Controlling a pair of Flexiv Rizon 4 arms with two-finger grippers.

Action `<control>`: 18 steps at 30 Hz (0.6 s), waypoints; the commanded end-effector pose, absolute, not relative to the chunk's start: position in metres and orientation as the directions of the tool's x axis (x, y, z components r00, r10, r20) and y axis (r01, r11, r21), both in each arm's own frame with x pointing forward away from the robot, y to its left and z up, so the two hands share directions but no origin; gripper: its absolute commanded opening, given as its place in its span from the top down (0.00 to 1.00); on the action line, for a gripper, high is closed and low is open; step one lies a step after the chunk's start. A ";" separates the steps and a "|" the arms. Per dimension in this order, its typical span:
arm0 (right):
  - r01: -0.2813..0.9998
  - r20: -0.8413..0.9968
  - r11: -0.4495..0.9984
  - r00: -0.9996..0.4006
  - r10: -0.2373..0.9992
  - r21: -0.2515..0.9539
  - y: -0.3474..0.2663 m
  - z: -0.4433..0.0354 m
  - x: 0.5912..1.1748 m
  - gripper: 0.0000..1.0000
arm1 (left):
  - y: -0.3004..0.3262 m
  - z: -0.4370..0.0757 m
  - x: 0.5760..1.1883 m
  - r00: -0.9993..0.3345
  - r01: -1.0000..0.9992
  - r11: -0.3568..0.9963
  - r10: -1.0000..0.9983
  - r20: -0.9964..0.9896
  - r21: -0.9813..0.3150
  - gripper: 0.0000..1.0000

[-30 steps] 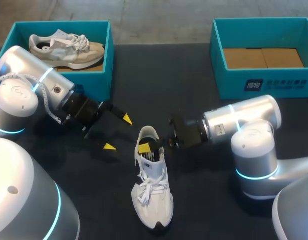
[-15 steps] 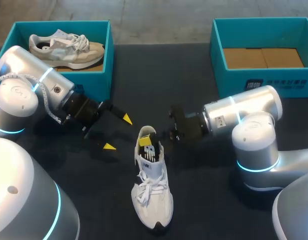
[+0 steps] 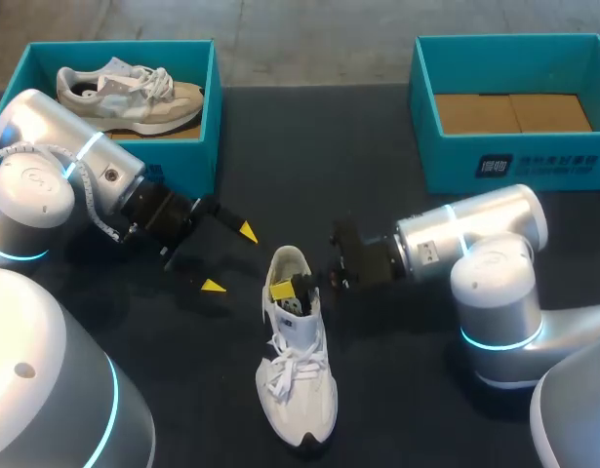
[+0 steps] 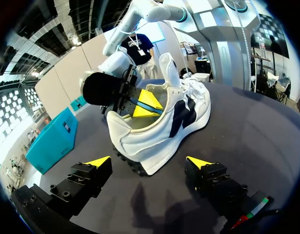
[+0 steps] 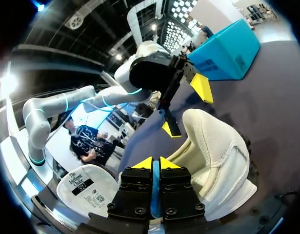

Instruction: Take the shoe out of the shoebox, open the shoe tongue, remove and reinsert the insole, then place the shoe into the shoebox

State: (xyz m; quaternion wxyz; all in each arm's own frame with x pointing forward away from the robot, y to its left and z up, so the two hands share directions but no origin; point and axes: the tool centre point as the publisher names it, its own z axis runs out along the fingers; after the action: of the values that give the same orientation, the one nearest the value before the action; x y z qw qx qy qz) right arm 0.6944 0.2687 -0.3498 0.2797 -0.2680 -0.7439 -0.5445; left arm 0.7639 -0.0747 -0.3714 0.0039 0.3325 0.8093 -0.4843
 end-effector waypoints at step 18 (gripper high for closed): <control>0.608 0.597 0.298 -0.790 0.136 0.736 0.273 -0.300 0.715 0.40 | -0.074 -0.371 0.764 -0.778 0.543 0.310 0.536 -0.328 -0.781 0.00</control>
State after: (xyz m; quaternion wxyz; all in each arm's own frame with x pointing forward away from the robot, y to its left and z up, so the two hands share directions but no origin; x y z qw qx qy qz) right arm 0.7153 0.2728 -0.3022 0.2185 -0.2387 -0.7724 -0.5466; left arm 0.7639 -0.0747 -0.3714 0.0039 0.3325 0.8093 -0.4843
